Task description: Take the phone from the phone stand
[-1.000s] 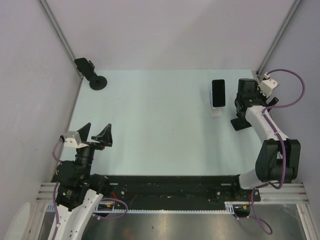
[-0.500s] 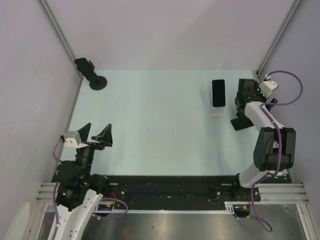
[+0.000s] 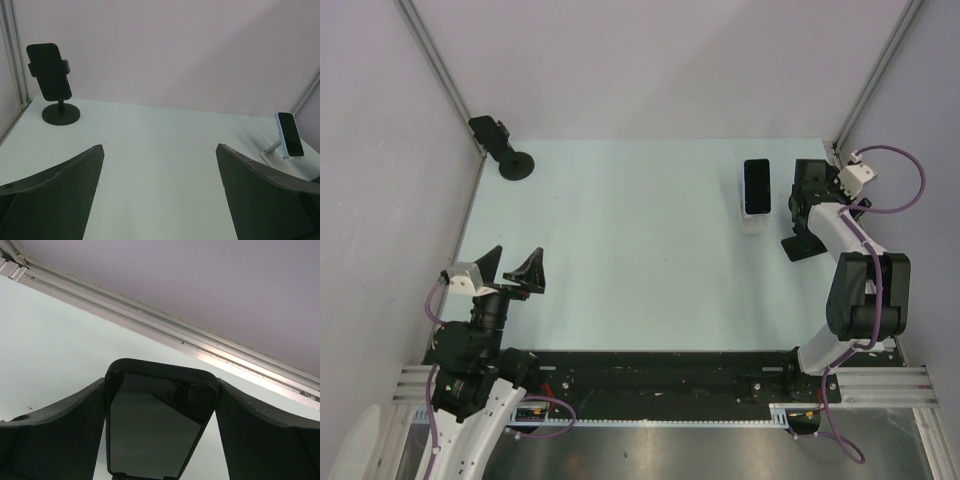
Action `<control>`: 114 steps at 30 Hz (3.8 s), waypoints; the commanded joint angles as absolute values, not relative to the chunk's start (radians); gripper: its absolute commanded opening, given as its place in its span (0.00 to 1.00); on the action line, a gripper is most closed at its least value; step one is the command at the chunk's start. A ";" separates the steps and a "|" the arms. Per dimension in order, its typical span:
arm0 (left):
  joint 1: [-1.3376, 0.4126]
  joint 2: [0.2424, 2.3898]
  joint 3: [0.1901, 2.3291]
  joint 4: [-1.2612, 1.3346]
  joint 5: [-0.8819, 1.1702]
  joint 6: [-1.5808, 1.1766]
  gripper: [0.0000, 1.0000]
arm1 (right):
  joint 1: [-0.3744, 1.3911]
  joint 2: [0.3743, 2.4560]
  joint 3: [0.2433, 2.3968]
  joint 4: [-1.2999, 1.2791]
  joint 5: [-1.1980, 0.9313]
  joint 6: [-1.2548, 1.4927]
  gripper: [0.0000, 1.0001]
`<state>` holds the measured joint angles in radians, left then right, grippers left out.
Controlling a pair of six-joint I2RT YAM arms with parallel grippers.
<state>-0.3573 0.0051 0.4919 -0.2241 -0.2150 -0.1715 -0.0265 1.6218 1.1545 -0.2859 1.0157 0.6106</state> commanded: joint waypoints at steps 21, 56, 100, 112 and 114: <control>-0.360 -0.106 0.505 -0.213 -0.161 -0.156 1.00 | 0.172 1.278 1.197 -0.178 0.940 0.384 0.00; -0.871 1.026 0.658 0.316 0.186 -0.261 1.00 | 0.547 0.939 0.939 -0.313 0.028 0.532 0.00; -0.893 1.141 0.609 0.339 0.075 -0.334 0.00 | 0.583 0.818 0.862 -0.245 -0.020 0.557 0.96; -0.413 1.094 0.656 0.080 0.281 -0.460 0.00 | 0.460 0.560 0.864 -0.472 0.161 0.361 1.00; -0.315 1.133 0.684 0.061 0.317 -0.454 0.00 | 0.449 0.529 0.864 -0.486 0.184 0.335 1.00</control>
